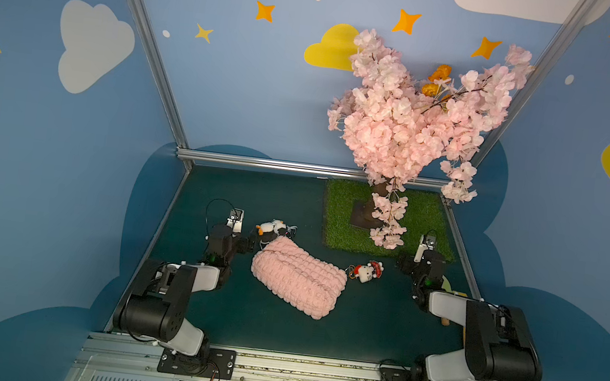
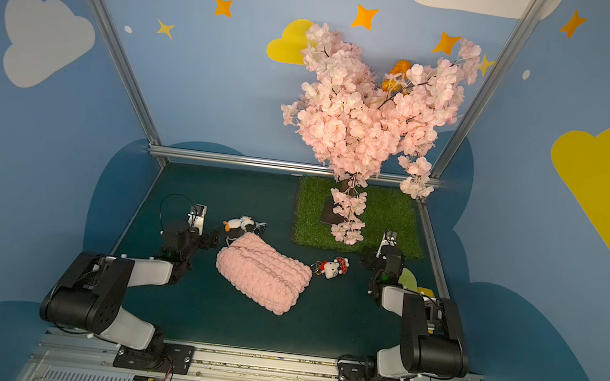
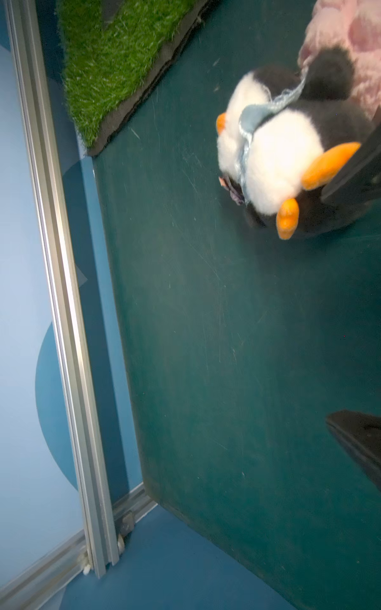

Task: Remove the decoration from the bag
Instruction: Pick up the bag from the center of the board.

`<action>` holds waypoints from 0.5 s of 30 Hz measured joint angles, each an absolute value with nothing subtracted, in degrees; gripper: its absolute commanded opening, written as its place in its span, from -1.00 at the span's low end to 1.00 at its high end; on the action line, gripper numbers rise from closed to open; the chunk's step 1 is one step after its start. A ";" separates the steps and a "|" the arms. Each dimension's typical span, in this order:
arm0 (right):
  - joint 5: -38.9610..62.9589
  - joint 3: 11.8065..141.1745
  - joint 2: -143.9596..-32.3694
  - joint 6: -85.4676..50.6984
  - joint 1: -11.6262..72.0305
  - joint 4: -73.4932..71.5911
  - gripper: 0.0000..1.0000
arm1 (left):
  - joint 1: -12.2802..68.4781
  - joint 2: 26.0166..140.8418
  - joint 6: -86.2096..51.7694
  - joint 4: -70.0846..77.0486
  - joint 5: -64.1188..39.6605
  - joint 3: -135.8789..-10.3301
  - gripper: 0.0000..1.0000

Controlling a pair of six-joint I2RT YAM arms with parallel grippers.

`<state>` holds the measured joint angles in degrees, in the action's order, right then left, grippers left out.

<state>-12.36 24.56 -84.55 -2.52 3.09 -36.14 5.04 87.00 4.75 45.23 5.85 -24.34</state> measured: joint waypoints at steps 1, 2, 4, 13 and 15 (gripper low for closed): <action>-12.36 24.56 -84.55 -2.52 3.09 -36.14 0.95 | 5.06 87.02 4.86 45.17 5.30 -24.36 1.00; -12.36 24.56 -84.55 -2.52 3.09 -36.14 0.95 | 5.06 87.02 4.97 45.04 4.82 -24.36 1.00; -12.36 24.56 -84.55 -2.52 3.09 -36.14 0.95 | 5.04 87.05 5.15 44.95 4.29 -24.36 1.00; -10.81 24.91 -84.55 -2.55 2.13 -36.03 0.95 | 4.86 87.39 5.19 44.07 2.96 -24.97 1.00; -10.61 24.95 -84.53 -2.81 2.07 -35.97 0.95 | 4.93 87.11 5.26 43.90 3.16 -24.88 1.00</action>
